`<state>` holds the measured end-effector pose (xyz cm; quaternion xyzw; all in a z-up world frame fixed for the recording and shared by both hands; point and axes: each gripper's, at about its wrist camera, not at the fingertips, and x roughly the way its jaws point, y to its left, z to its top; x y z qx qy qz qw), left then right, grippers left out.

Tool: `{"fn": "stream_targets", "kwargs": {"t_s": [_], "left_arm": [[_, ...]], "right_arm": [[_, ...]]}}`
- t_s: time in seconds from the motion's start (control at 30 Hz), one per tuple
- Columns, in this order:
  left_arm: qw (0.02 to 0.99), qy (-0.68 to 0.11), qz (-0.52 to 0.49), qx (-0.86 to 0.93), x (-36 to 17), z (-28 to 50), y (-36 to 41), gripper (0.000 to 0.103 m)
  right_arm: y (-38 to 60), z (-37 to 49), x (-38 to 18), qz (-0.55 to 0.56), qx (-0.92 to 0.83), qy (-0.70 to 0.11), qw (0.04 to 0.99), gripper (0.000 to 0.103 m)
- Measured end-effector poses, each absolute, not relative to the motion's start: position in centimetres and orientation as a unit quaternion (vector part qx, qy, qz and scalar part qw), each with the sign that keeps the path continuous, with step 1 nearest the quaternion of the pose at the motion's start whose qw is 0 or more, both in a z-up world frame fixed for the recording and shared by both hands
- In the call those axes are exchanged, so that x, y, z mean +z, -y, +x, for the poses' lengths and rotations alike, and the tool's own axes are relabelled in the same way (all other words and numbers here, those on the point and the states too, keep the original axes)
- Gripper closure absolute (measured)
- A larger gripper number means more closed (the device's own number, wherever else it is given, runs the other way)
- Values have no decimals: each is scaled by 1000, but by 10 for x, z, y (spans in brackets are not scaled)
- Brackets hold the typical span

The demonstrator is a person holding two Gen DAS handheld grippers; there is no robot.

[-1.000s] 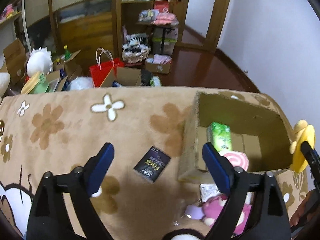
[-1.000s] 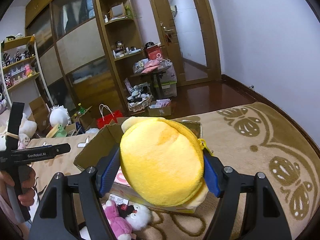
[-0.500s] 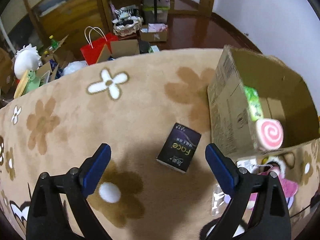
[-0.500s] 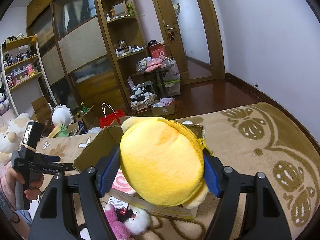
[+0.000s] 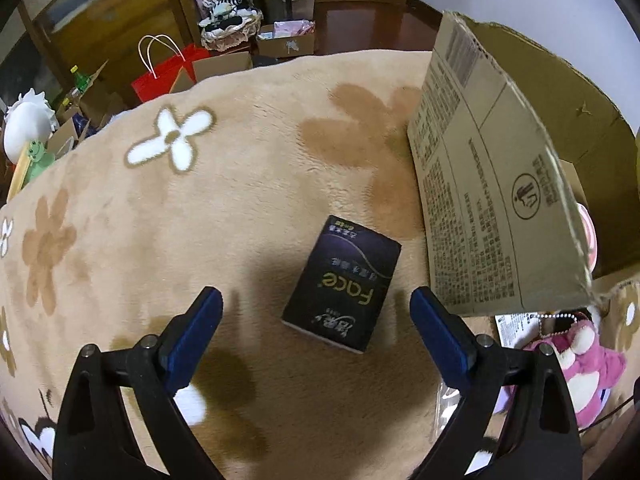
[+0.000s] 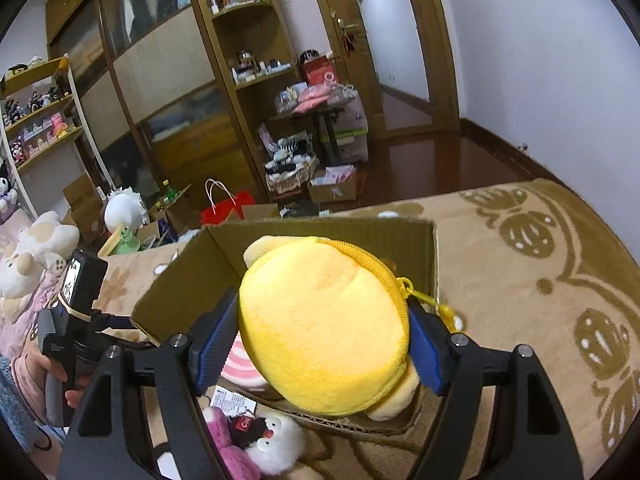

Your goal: Organize soft objects

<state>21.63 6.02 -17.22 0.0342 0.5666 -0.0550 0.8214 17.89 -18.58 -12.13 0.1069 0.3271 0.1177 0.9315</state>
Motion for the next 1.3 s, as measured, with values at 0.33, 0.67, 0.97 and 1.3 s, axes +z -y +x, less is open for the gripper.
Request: {"fn": "stream_targets", "kwargs": {"t_s": [0.33, 0.67, 0.97, 1.3], "left_arm": [[819, -566, 70, -62, -179, 213, -46, 49], [872, -486, 57, -33, -122, 193, -55, 50], [925, -373, 54, -40, -53, 160, -44, 50], [929, -358, 61, -73, -37, 157, -1, 50]], "right_arm": [[190, 180, -120, 119, 115, -331, 929, 15], [197, 170, -113, 125, 109, -327, 930, 11], [200, 155, -103, 121, 99, -322, 934, 11], [206, 136, -93, 127, 84, -323, 934, 0]]}}
